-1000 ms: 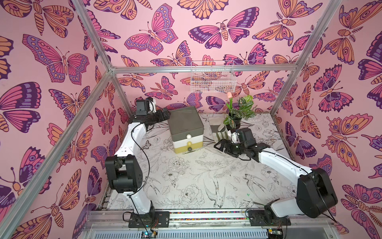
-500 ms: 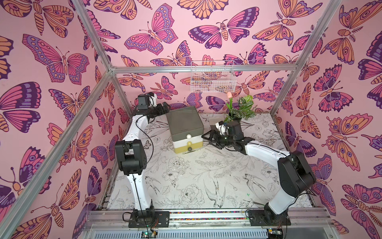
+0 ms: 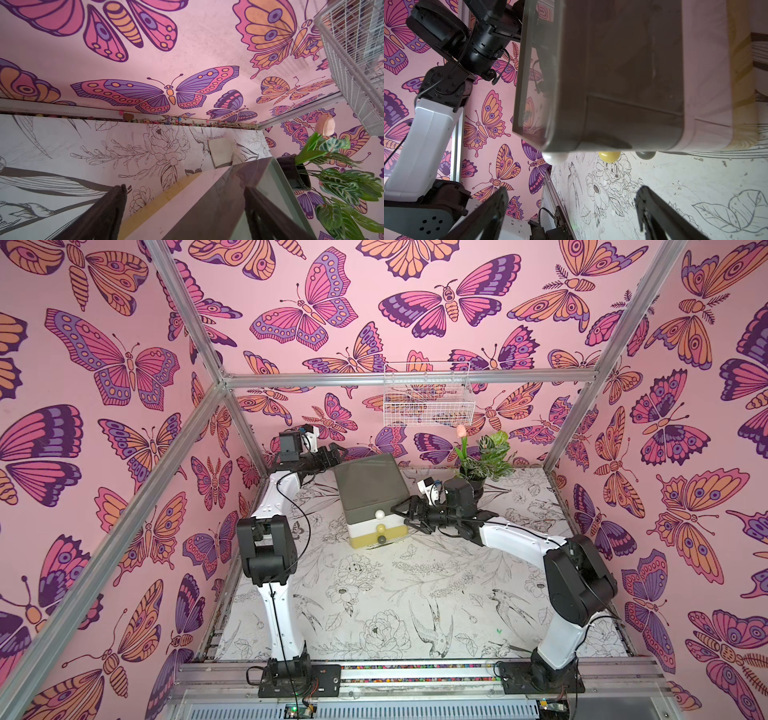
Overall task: Take the keys out of the drawer
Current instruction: Move the storage box to the center of the board.
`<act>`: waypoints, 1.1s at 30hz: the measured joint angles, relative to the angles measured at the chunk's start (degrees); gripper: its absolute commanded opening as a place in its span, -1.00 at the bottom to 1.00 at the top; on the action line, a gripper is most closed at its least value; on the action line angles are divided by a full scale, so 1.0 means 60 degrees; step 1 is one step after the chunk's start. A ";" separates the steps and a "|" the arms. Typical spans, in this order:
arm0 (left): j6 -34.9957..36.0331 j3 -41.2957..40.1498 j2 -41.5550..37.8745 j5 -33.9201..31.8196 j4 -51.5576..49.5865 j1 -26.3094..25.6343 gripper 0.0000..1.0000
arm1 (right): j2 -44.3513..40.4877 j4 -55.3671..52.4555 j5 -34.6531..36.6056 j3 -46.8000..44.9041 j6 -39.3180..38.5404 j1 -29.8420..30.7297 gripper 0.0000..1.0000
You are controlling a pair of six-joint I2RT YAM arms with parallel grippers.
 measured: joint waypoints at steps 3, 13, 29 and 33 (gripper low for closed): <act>-0.0080 0.0000 0.0095 0.0244 0.0022 -0.0066 0.86 | 0.0240 0.0044 -0.0036 0.0240 0.0098 0.0007 0.97; -0.0106 -0.0149 0.0102 0.0969 0.0331 -0.0222 0.74 | 0.0539 -0.0109 0.0026 0.0925 0.0153 0.0007 0.97; 0.0189 -0.1836 -0.0754 0.0973 0.0936 -0.0131 0.38 | 0.0539 -0.1475 0.0958 0.1286 -0.0280 -0.0011 0.97; 0.0266 -0.2116 -0.0911 0.0801 0.1067 -0.0124 0.29 | 0.0535 -0.1803 0.1056 0.1435 -0.0495 -0.0022 0.97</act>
